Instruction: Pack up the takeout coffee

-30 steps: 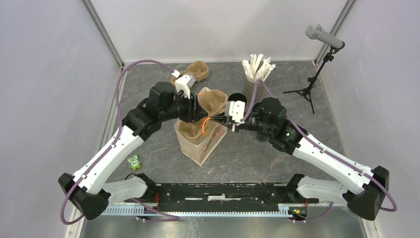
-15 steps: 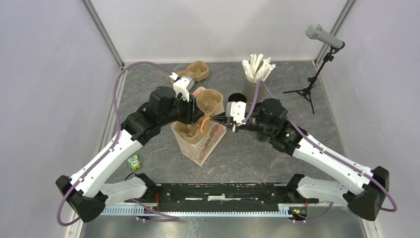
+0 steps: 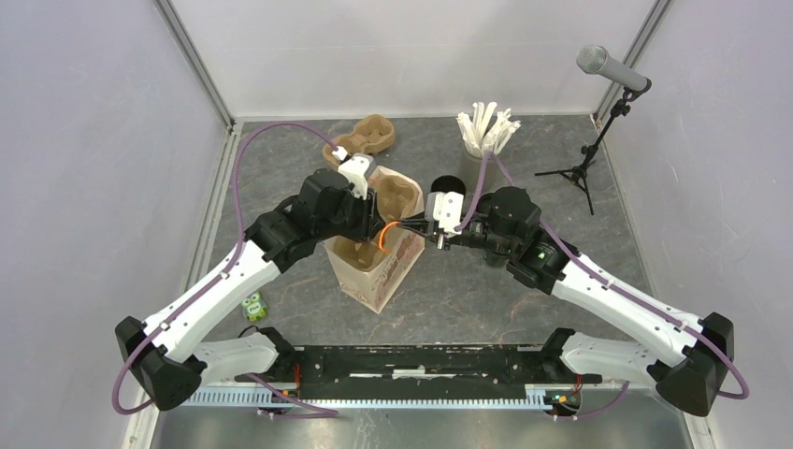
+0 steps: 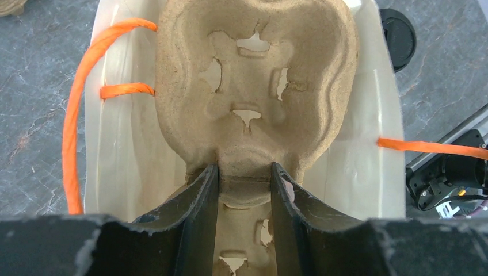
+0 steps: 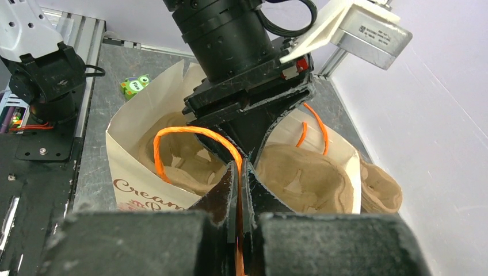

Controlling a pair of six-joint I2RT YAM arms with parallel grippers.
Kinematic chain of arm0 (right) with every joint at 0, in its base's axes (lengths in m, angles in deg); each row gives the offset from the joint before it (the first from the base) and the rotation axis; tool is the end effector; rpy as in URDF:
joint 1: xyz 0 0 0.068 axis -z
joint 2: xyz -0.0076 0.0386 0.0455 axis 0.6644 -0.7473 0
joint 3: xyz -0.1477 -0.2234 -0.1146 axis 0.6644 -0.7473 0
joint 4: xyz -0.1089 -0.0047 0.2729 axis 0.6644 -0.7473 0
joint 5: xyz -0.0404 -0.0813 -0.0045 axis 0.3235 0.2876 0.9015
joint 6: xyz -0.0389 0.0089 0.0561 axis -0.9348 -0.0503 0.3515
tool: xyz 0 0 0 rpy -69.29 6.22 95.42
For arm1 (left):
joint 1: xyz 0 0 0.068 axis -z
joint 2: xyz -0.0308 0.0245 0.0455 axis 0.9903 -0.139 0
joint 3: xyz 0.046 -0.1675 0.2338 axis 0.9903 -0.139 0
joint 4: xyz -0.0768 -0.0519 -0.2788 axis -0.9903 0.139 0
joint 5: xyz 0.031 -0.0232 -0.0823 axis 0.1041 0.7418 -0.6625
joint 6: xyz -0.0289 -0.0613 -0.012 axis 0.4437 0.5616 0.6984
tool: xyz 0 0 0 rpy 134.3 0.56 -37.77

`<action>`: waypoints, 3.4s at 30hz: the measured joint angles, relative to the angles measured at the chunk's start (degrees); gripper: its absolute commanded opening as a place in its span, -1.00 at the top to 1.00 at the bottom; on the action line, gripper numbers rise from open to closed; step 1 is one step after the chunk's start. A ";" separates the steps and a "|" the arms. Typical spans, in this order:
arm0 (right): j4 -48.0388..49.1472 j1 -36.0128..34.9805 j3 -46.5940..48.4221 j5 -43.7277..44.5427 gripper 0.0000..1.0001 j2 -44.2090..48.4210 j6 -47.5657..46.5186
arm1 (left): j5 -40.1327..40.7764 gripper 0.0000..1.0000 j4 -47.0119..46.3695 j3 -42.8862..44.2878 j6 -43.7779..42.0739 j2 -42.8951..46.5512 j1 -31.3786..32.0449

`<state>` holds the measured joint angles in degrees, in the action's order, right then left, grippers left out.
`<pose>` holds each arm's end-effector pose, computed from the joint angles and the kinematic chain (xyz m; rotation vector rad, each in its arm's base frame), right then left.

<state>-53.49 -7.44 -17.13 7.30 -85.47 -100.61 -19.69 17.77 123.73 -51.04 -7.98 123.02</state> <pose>0.1718 0.2387 0.3816 -1.2330 1.1048 0.7900 0.2127 -0.1831 0.3608 0.4346 2.1664 -0.5551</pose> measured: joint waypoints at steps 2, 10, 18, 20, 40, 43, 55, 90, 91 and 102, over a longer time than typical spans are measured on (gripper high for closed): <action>-0.02 0.00 -0.37 0.09 0.99 0.00 0.00 | 0.15 0.47 0.24 0.00 0.04 -0.72 0.02; 0.31 0.00 -0.92 0.31 0.99 0.00 -0.02 | 2.21 0.45 4.02 0.00 0.61 -1.57 0.87; 0.98 0.00 -1.84 0.50 0.89 0.00 0.00 | 2.89 -0.09 6.49 0.00 1.62 -4.37 0.87; 1.07 0.00 -2.25 0.66 0.88 0.02 0.00 | 2.82 -0.17 6.60 -0.02 1.90 -4.70 0.87; -3.02 0.00 0.87 6.69 -0.21 -0.33 7.67 | -0.68 -0.75 13.51 15.93 10.08 1.40 0.92; -4.37 0.00 4.81 9.51 -0.43 -0.74 11.34 | -0.61 -0.81 15.17 17.40 11.61 1.64 0.92; -11.61 0.07 21.40 25.11 -0.18 -7.21 23.54 | 6.25 -0.75 30.47 25.03 14.91 3.65 0.92; -39.32 5.01 45.72 19.91 0.97 -37.90 15.43 | 0.83 0.06 45.38 23.82 21.24 -1.03 -7.39; -39.36 5.01 45.72 20.20 1.00 -37.88 15.76 | 0.66 0.07 45.46 24.26 21.14 -1.51 -7.82; -39.43 5.05 32.48 25.00 1.00 -24.87 33.42 | -1.14 -0.25 39.93 28.94 18.40 -9.22 -13.94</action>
<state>-92.92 -2.39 15.35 32.30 -110.34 -67.19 -20.82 57.71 152.66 -32.64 -17.20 109.08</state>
